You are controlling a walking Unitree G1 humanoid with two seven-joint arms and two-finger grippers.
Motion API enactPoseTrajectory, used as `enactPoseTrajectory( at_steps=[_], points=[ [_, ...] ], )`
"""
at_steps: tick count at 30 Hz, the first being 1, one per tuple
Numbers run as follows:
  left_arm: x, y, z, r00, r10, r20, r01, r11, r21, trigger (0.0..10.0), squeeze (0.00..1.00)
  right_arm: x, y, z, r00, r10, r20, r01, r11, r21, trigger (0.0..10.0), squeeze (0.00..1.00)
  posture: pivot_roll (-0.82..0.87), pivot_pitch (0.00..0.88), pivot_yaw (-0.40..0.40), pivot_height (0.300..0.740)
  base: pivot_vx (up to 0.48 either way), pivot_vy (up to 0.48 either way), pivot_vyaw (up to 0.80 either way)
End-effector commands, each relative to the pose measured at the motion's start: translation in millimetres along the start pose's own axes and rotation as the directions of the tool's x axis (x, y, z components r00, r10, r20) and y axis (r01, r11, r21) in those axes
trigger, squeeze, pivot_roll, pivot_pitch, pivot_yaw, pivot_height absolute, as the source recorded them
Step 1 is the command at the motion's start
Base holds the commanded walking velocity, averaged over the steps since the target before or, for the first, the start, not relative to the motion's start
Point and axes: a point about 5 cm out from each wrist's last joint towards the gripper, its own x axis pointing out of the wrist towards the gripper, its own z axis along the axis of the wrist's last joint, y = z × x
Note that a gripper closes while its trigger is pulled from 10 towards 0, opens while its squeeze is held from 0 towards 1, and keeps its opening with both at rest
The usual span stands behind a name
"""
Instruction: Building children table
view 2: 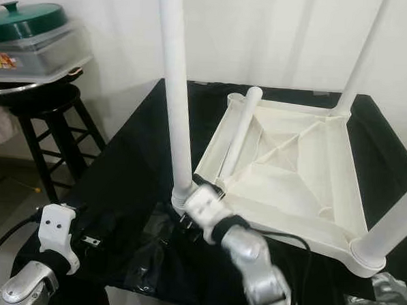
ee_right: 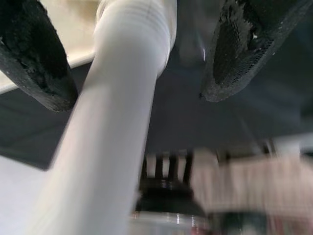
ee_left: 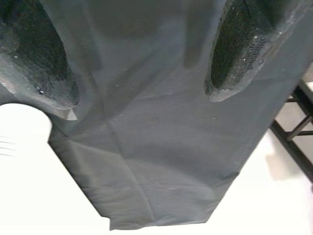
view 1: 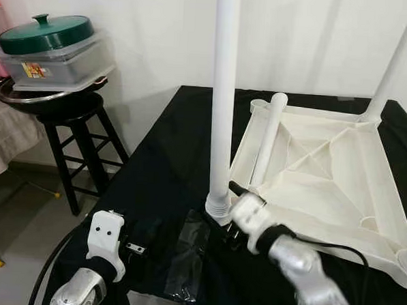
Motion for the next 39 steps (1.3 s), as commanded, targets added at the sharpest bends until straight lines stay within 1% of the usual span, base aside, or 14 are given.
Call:
enactPoseTrajectory(
  at_steps=[1,3,6,10,14,15,16,18,23,24,25,26,34,39],
  points=[
    [-1.1,4.6,-1,1.000,0.011,-0.006,-0.011,1.000,0.025,10.0,0.00,2.3,-3.8,8,0.999,0.038,0.036,-0.041,0.996,0.082,10.0,0.00,-0.04,0.000,0.049,0.740,0.000,0.000,0.00],
    [-1.3,4.3,-1,1.000,0.011,-0.006,-0.010,1.000,0.029,10.0,0.00,4.2,-11.2,15,0.991,0.107,0.076,-0.119,0.979,0.168,10.0,0.00,-0.04,0.000,0.050,0.740,0.000,0.000,0.00],
    [-1.7,3.7,-1,1.000,0.011,-0.005,-0.011,0.999,0.031,10.0,0.00,3.9,-14.8,20,0.973,0.181,0.140,-0.209,0.953,0.221,10.0,0.00,-0.03,0.000,0.051,0.740,0.000,0.000,0.00],
    [-2.1,3.1,0,1.000,0.011,-0.002,-0.011,0.999,0.032,10.0,0.00,5.4,-21.8,28,0.946,0.262,0.188,-0.297,0.936,0.191,10.0,0.00,-0.03,0.000,0.054,0.740,0.000,0.000,0.00],
    [-2.7,0.6,1,1.000,-0.007,0.011,0.007,1.000,0.021,10.0,0.00,20.4,-37.5,40,0.929,0.296,0.224,-0.342,0.916,0.209,10.0,0.00,-0.03,0.000,0.055,0.740,0.000,0.000,0.00],
    [-3.2,-1.1,2,1.000,-0.021,0.018,0.021,1.000,0.018,10.0,0.00,25.1,-40.0,42,0.910,0.344,0.231,-0.392,0.895,0.214,10.0,0.00,-0.02,0.000,0.055,0.740,0.000,0.000,0.00],
    [-3.2,-1.1,2,1.000,-0.021,0.018,0.021,1.000,0.018,10.0,0.00,25.1,-40.0,42,0.910,0.344,0.231,-0.392,0.895,0.214,10.0,0.00,-0.02,0.000,0.055,0.740,0.000,0.000,0.00],
    [-6.1,-8.4,6,0.996,-0.085,0.041,0.084,0.996,0.016,10.0,0.00,35.5,-41.6,45,0.863,0.460,0.210,-0.497,0.848,0.185,10.0,0.00,-0.01,0.000,0.053,0.740,0.000,0.000,0.00],
    [-10.1,-17.8,8,0.985,-0.166,0.050,0.166,0.986,0.003,10.0,0.00,49.7,-43.9,52,0.841,0.514,0.169,-0.536,0.836,0.119,10.0,0.00,0.01,0.003,0.049,0.740,0.000,0.000,0.00],
    [-11.3,-20.9,8,0.980,-0.194,0.049,0.194,0.981,0.001,10.0,0.00,52.8,-46.8,55,0.833,0.531,0.157,-0.549,0.830,0.102,3.6,0.00,0.02,0.011,0.045,0.740,0.000,0.000,0.00],
    [-12.2,-23.1,9,0.976,-0.213,0.049,0.213,0.977,0.000,10.0,0.00,54.8,-48.7,58,0.827,0.543,0.147,-0.558,0.825,0.090,3.6,0.00,0.02,0.011,0.045,0.740,0.000,0.000,0.00],
    [-13.1,-24.9,9,0.973,-0.226,0.048,0.226,0.974,-0.001,10.0,0.00,55.6,-52.2,60,0.825,0.550,0.132,-0.562,0.823,0.081,0.0,0.00,0.02,0.015,0.043,0.740,0.000,0.000,0.00],
    [-13.1,-26.5,9,0.970,-0.234,0.065,0.236,0.971,-0.027,10.0,0.00,46.9,-71.1,61,0.805,0.585,0.099,-0.592,0.801,0.087,0.0,0.00,0.02,0.027,0.033,0.740,0.000,0.000,0.00],
    [-12.0,-26.1,10,0.969,-0.237,0.073,0.240,0.970,-0.043,10.0,0.00,39.2,-73.1,51,0.798,0.596,0.091,-0.603,0.790,0.109,0.0,0.00,0.01,0.032,0.036,0.740,0.000,0.000,0.00]
  ],
)
